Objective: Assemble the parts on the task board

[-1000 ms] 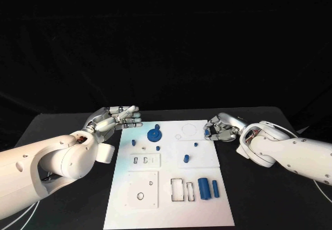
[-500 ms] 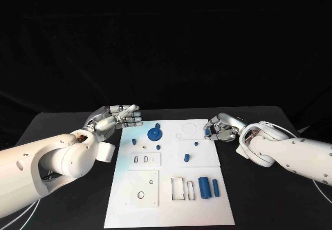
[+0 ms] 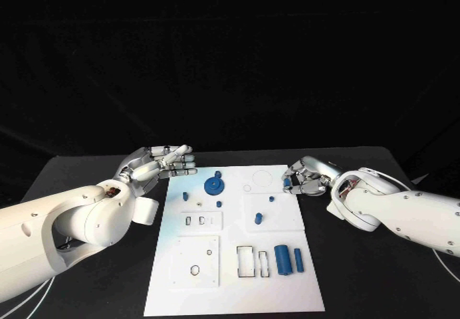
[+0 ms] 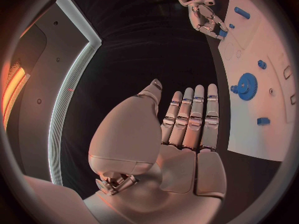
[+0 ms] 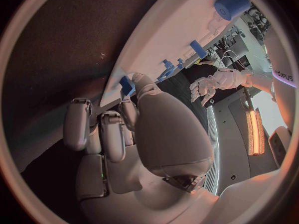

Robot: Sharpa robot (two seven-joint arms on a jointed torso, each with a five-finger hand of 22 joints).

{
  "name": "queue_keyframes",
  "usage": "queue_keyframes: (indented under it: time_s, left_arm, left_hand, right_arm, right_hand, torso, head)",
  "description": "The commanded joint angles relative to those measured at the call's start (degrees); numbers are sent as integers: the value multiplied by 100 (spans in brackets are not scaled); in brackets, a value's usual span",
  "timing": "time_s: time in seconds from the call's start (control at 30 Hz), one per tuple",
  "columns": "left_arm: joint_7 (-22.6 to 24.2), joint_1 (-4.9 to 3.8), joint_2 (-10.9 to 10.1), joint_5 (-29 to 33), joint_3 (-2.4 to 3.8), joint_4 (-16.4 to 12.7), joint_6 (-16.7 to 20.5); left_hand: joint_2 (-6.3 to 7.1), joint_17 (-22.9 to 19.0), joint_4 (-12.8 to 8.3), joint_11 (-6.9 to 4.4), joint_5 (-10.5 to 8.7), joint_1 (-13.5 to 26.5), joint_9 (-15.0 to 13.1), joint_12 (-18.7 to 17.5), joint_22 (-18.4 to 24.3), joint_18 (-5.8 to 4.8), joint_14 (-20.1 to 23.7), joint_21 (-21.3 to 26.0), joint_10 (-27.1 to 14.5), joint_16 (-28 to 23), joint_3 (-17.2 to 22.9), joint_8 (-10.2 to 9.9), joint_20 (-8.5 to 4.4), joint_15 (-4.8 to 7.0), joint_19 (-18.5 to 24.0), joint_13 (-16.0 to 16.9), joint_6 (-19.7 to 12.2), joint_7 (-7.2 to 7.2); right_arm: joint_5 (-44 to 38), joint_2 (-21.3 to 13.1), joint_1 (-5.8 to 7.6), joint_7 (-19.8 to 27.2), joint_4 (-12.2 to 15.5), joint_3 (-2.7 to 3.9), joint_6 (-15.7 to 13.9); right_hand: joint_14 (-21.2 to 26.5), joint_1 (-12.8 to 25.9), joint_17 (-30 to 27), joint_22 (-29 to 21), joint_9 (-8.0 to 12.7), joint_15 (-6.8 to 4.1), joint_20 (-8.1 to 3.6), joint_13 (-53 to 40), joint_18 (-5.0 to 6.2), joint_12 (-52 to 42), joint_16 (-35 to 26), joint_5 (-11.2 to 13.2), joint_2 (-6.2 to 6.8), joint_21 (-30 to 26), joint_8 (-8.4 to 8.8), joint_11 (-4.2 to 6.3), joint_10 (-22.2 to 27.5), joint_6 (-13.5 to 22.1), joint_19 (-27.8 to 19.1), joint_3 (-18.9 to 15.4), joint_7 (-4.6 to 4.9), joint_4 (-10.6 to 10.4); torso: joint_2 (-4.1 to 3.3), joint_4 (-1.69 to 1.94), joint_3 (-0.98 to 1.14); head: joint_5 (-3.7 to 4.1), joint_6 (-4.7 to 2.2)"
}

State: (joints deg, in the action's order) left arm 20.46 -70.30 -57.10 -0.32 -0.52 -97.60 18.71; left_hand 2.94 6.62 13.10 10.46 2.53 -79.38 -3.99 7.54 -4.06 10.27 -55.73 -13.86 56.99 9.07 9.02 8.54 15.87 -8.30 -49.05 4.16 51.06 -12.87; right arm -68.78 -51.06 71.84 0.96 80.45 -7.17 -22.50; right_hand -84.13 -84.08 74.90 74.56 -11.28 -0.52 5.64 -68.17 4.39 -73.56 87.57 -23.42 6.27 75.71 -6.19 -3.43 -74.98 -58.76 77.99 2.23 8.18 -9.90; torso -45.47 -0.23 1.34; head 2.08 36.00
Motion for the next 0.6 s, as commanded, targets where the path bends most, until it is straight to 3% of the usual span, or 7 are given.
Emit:
queue_keyframes:
  time_s: [0.03,0.6]
  left_arm:
    - [25,-4,3,-24,3,-13,-97]
    - [14,-4,-5,-24,3,-12,-103]
  left_hand:
    - [0,3,-10,8,27,-63,9,-17,10,32,-19,31,34,-32,-18,-26,9,-34,-29,-6,17,-45]
    - [0,3,-10,8,27,-63,9,-17,10,32,-19,31,34,-32,-18,-26,9,-34,-29,-6,17,-45]
  right_arm:
    - [-56,-3,-9,-3,6,-3,16]
    - [-51,-17,-9,23,13,-2,-31]
  right_hand:
    - [-462,24,979,-2,5,-27,-11,3,-12,21,9,15,-39,16,28,23,19,37,27,18,-10,-16]
    - [-465,-1,991,36,-9,-36,-20,-51,-21,-19,13,20,-149,37,-17,38,-23,-36,53,95,-31,-27]
  torso:
    - [0,-1,0]
    - [2,1,1]
  head:
    - [1,2]
    - [12,17]
